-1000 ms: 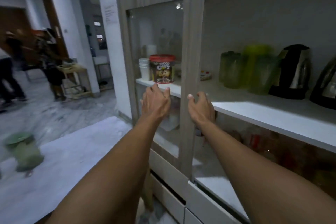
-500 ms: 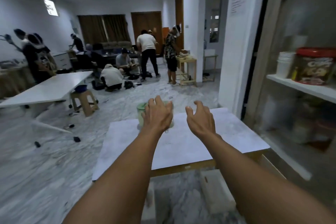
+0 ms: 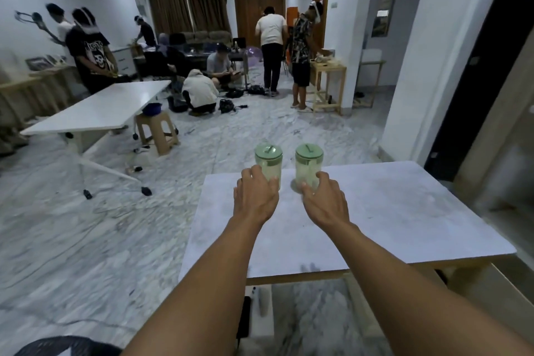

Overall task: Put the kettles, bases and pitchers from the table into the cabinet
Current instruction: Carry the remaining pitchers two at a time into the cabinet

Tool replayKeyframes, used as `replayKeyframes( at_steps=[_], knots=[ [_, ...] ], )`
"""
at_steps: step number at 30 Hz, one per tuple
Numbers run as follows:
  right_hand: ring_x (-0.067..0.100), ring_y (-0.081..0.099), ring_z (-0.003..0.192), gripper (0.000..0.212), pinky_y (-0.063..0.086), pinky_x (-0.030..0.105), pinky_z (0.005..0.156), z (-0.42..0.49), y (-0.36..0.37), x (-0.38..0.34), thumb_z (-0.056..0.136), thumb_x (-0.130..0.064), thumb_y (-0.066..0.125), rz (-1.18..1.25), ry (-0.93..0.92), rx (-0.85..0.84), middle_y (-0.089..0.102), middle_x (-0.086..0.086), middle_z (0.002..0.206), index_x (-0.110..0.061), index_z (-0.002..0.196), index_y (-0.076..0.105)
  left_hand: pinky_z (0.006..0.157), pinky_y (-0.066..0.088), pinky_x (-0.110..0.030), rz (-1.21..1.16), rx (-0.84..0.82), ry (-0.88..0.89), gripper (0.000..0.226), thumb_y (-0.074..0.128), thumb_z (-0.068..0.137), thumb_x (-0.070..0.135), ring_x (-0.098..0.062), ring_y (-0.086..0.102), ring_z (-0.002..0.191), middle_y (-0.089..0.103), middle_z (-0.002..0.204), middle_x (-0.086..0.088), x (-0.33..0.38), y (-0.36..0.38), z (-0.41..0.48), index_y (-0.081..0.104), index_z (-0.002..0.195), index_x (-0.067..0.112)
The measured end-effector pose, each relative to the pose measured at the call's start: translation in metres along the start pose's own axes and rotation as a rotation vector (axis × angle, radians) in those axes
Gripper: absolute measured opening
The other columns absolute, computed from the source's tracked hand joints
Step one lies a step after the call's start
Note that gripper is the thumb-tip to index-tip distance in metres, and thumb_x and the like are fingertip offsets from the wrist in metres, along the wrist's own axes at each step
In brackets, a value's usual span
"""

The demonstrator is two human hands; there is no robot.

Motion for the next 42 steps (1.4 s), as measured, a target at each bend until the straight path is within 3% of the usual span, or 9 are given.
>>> replayKeyframes(
  at_steps=[5,12,18,24,28,32,36,39,42],
  knots=[
    [0.041,0.048,0.123,0.051,0.041,0.044,0.095,0.08,0.03,0.024,0.097,-0.043,0.048,0.001,0.079,-0.028,0.049,0.018,0.135,-0.01,0.136,0.041,0.105,0.038,-0.044,-0.034,-0.025,-0.054,0.055,0.052,0.097,0.034,-0.037,0.045,0.127,0.041,0.142,-0.017,-0.011,0.048,0.072,0.036,0.141,0.004],
    [0.04,0.05,0.124,0.052,0.042,0.042,0.095,0.196,0.083,0.058,0.096,-0.034,0.054,0.007,0.259,-0.118,0.049,0.018,0.136,-0.006,0.136,0.037,0.102,0.038,-0.041,-0.121,-0.063,-0.275,0.062,0.062,0.093,0.024,-0.037,0.045,0.129,0.038,0.143,-0.017,-0.04,0.119,0.174,0.031,0.142,0.002],
    [0.042,0.055,0.117,0.059,0.046,0.045,0.091,0.25,0.118,0.074,0.091,-0.043,0.057,-0.034,0.353,-0.146,0.054,0.018,0.128,-0.006,0.133,0.037,0.103,0.036,-0.04,-0.158,-0.022,-0.415,0.072,0.07,0.087,0.021,-0.036,0.044,0.131,0.041,0.144,-0.017,-0.068,0.158,0.223,0.03,0.144,0.002],
    [0.042,0.057,0.11,0.038,0.045,0.042,0.085,0.252,0.12,0.065,0.098,-0.034,0.044,-0.044,0.234,-0.115,0.061,0.02,0.117,-0.007,0.123,0.047,0.089,0.045,-0.042,-0.166,0.065,-0.412,0.032,0.055,0.097,0.022,-0.041,0.056,0.112,0.059,0.122,-0.021,-0.071,0.153,0.236,0.047,0.122,0.003],
    [0.042,0.057,0.107,0.035,0.044,0.042,0.084,0.256,0.116,0.084,0.099,-0.033,0.043,-0.041,0.252,-0.085,0.061,0.021,0.114,-0.006,0.12,0.048,0.087,0.046,-0.039,-0.202,-0.017,-0.377,0.038,0.066,0.09,0.029,-0.037,0.058,0.108,0.061,0.115,-0.017,-0.063,0.172,0.239,0.054,0.119,0.006],
    [0.041,0.057,0.104,0.034,0.042,0.039,0.082,0.25,0.114,0.084,0.098,-0.033,0.043,0.003,0.239,-0.083,0.061,0.021,0.111,-0.005,0.115,0.05,0.072,0.045,-0.032,-0.286,-0.053,-0.368,0.041,0.071,0.085,0.038,-0.025,0.059,0.089,0.061,0.097,-0.006,-0.06,0.177,0.238,0.057,0.107,0.007],
    [0.035,0.056,0.096,0.026,0.046,0.039,0.084,0.229,0.075,0.066,0.095,-0.031,0.046,0.17,0.25,0.038,0.061,0.014,0.105,-0.01,0.111,0.051,0.068,0.057,-0.037,-0.477,-0.088,-0.316,0.041,0.06,0.082,0.044,-0.023,0.069,0.077,0.072,0.089,-0.01,-0.024,0.161,0.225,0.062,0.101,0.007],
    [0.03,0.055,0.089,0.016,0.046,0.038,0.079,0.206,0.022,0.054,0.09,-0.025,0.047,0.362,0.32,0.22,0.061,0.006,0.098,-0.014,0.102,0.049,0.056,0.045,-0.026,-0.59,-0.096,-0.222,0.039,0.055,0.082,0.038,-0.022,0.066,0.068,0.072,0.086,-0.011,0.021,0.138,0.205,0.062,0.103,0.006],
    [0.029,0.055,0.089,0.022,0.042,0.036,0.075,0.168,-0.037,0.05,0.09,-0.026,0.046,0.562,0.36,0.4,0.06,0.008,0.099,-0.012,0.107,0.05,0.061,0.045,-0.032,-0.706,-0.109,-0.064,0.049,0.052,0.083,0.057,-0.025,0.061,0.07,0.066,0.081,-0.006,0.079,0.114,0.17,0.06,0.096,0.01]
  ],
)
Point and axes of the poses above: each hand's wrist, its own z-axis towards the middle knuckle, its own y-axis out of the palm, x = y × z, the point moved 1 cm from there along z, towards the middle knuckle
